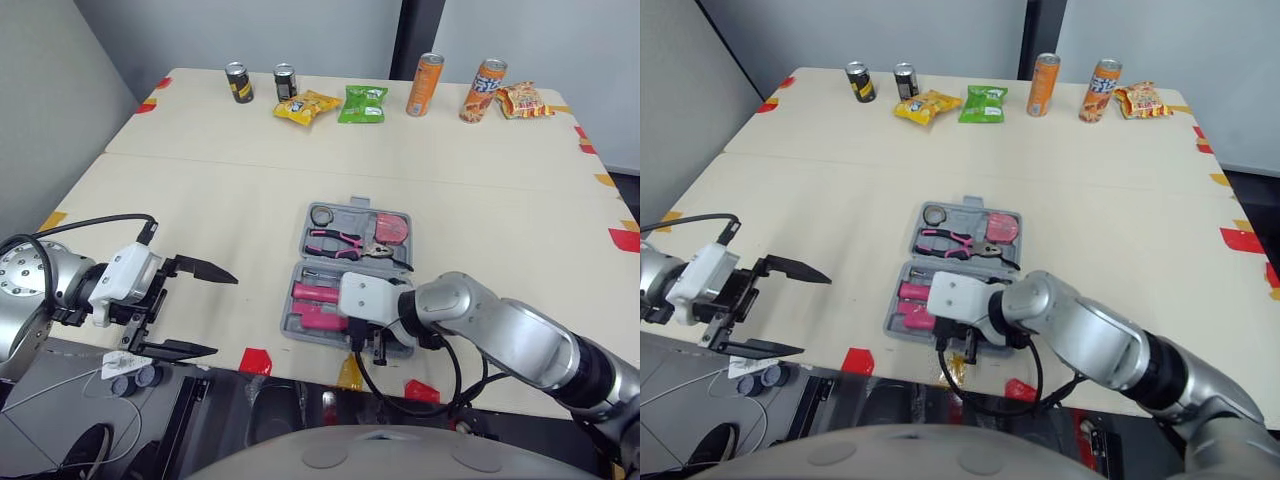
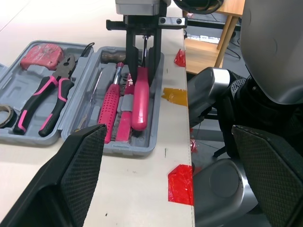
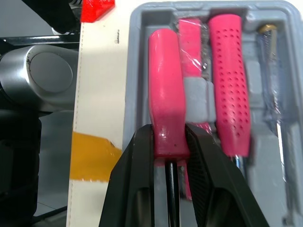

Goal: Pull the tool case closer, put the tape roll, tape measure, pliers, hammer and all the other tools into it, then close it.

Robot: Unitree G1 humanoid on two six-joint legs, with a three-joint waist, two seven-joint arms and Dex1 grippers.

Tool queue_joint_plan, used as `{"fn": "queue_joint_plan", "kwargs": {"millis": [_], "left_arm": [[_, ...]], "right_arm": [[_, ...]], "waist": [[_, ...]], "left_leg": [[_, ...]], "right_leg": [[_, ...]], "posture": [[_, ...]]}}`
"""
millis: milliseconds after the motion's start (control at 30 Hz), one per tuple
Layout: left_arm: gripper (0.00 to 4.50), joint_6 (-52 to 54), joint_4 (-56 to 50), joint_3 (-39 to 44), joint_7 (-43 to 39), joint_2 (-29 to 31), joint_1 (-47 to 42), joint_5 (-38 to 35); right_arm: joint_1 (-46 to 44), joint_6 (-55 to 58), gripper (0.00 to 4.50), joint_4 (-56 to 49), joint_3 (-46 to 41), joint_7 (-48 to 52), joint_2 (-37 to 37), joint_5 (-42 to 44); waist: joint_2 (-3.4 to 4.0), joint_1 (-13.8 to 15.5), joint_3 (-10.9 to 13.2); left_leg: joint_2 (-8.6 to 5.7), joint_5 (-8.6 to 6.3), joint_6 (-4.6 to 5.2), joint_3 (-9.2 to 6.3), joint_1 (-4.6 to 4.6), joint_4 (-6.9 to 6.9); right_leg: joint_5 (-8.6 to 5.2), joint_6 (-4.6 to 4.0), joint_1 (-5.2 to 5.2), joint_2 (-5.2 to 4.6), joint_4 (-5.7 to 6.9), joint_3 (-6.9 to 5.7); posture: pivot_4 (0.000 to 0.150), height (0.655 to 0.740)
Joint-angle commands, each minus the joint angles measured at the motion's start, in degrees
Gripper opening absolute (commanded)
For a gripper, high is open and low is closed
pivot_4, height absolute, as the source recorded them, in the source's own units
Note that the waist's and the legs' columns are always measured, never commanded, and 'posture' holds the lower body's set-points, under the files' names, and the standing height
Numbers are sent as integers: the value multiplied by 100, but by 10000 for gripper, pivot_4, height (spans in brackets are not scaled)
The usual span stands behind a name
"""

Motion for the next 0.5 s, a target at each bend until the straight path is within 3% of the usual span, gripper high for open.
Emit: {"fn": "queue_joint_plan", "kwargs": {"millis": [33, 500], "left_arm": [[45000, -154, 45, 73, -272, 83, 32, -67], [45000, -91, 27, 121, -272, 61, 30, -63]], "right_arm": [[-145, 47, 4371, 43, 198, -158, 136, -53], [-263, 20, 4371, 409, 473, -446, 505, -72]], "waist": [[0, 5, 0], [-3, -5, -4]], "left_leg": [[0, 0, 0, 0, 0, 0], [5, 0, -6, 2, 2, 4]], "right_leg": [[0, 0, 0, 0, 0, 0], [0, -1, -2, 2, 8, 2]], "posture": [[1500, 7400], [1500, 7400]]}}
